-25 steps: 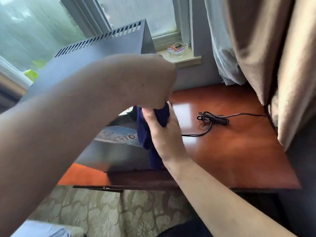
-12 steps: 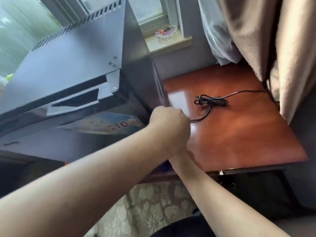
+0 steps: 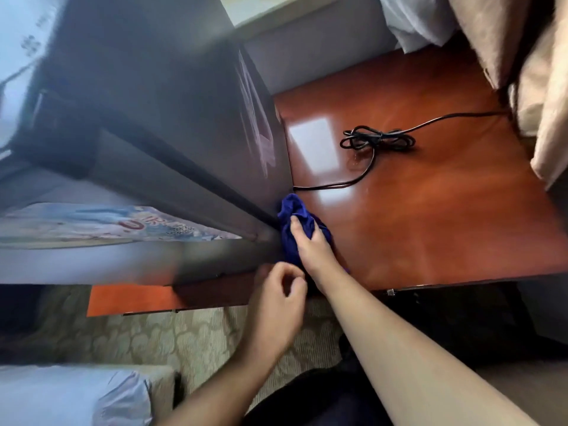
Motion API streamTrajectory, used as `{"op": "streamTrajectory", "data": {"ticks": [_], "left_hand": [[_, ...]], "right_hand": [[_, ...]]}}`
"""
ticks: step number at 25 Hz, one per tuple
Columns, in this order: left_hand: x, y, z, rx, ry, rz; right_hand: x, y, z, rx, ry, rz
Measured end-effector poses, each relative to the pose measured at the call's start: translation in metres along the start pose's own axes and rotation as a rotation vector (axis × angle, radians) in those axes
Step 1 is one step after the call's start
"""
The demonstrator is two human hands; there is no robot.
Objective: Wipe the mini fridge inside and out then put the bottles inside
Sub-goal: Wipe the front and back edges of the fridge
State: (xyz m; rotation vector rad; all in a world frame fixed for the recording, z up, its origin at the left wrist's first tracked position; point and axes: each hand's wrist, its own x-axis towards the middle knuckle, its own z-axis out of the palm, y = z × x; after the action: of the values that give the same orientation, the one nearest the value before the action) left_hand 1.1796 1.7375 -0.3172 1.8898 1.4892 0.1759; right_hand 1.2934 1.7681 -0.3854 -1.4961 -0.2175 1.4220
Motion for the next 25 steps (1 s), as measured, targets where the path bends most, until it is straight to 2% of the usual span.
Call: {"op": "streamTrajectory", "data": {"ticks": [2,3,4,5,8,10,12,15,20,25], "left_hand": [[0.008,-0.014,0.016,-0.401,-0.140,-0.620],[0.013,-0.012,0.022,-0.605,-0.260,-0.838],[0.021,-0.010,0.028,-0.774,-0.339,-0.945],[0.030,-0.006,0.033,-0.897,-0.332,-0.973],[0.055,0.003,0.046,-1.169,-0.078,-0.972],[0.064,0.009,0.052,-1.232,-0.003,-1.010],[0.065,0.014,0.057,-1.281,-0.024,-1.065],[0.062,0.025,0.056,-1.459,-0.022,-1.057],[0.037,0.055,0.016,-1.670,0.070,-0.852],[-0.001,0.082,-0.050,-1.716,0.005,-0.615]], "right_hand": [[0.000,-0.007,0.002,-0.117,0.018,0.002],[0.002,-0.009,0.000,-0.168,0.010,0.012],[0.006,-0.007,-0.004,-0.246,0.018,0.006],[0.007,-0.010,-0.009,-0.343,0.026,-0.005],[0.009,-0.016,-0.030,-0.699,0.037,-0.031],[0.014,-0.021,-0.041,-0.786,-0.041,-0.014],[0.020,-0.019,-0.045,-0.661,-0.121,0.023],[0.013,-0.023,-0.047,-0.514,-0.143,-0.023],[-0.018,-0.074,-0.034,-0.571,-0.157,-0.285],[-0.083,-0.134,-0.019,-0.497,-0.190,-0.488]]}}
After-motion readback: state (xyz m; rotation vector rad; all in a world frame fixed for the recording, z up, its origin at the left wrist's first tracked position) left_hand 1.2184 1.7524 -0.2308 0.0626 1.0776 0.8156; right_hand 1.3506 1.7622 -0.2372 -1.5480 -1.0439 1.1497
